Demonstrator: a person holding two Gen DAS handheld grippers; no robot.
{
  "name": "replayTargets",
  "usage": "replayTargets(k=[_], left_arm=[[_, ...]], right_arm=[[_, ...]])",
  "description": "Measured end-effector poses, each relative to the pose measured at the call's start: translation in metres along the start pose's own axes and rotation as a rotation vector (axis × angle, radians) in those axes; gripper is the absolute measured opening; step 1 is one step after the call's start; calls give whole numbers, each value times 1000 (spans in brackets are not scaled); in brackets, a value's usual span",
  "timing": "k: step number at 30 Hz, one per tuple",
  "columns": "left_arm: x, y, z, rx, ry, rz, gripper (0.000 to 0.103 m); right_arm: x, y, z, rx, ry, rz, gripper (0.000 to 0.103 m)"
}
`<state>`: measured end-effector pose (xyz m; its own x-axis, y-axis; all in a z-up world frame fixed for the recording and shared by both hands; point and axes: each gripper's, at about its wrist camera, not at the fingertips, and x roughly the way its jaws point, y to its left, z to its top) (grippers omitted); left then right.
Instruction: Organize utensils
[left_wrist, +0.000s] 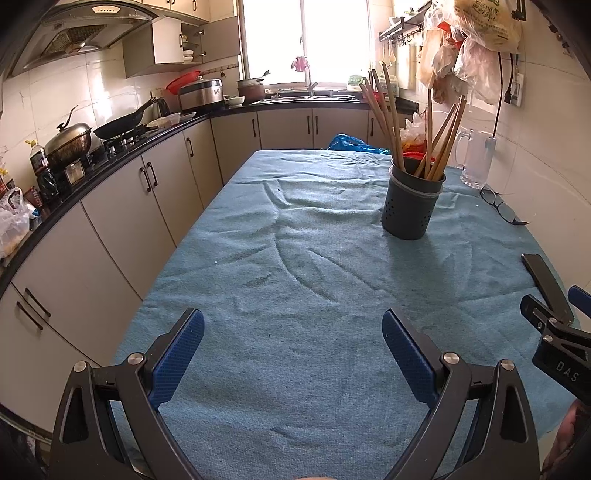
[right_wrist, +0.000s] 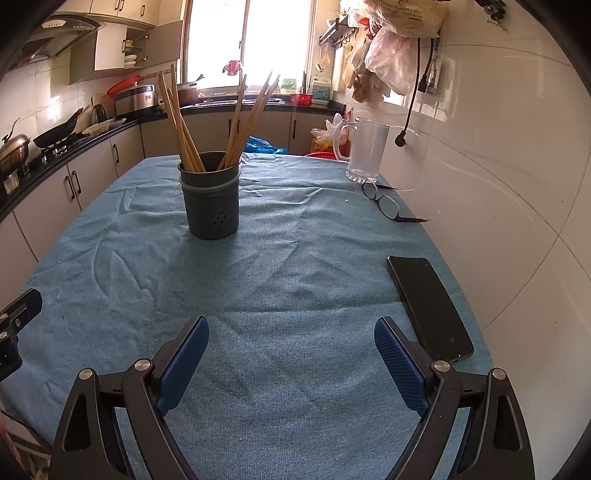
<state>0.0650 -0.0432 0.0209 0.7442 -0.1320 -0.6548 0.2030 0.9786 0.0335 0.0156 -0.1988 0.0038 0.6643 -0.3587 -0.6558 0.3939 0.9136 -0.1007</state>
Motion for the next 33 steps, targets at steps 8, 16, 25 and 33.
replayTargets(k=[8,16,25,33], left_arm=[[0,0,0,-2,0,-2,96],[0,0,0,-3,1,-1,96],[0,0,0,-1,1,0,96],[1,0,0,-4,1,6,96]], right_arm=[[0,0,0,-1,3,0,94],[0,1,-1,-1,7,0,94],[4,1,-3,1,13,1,94],[6,-2,-4,7,18,6,94]])
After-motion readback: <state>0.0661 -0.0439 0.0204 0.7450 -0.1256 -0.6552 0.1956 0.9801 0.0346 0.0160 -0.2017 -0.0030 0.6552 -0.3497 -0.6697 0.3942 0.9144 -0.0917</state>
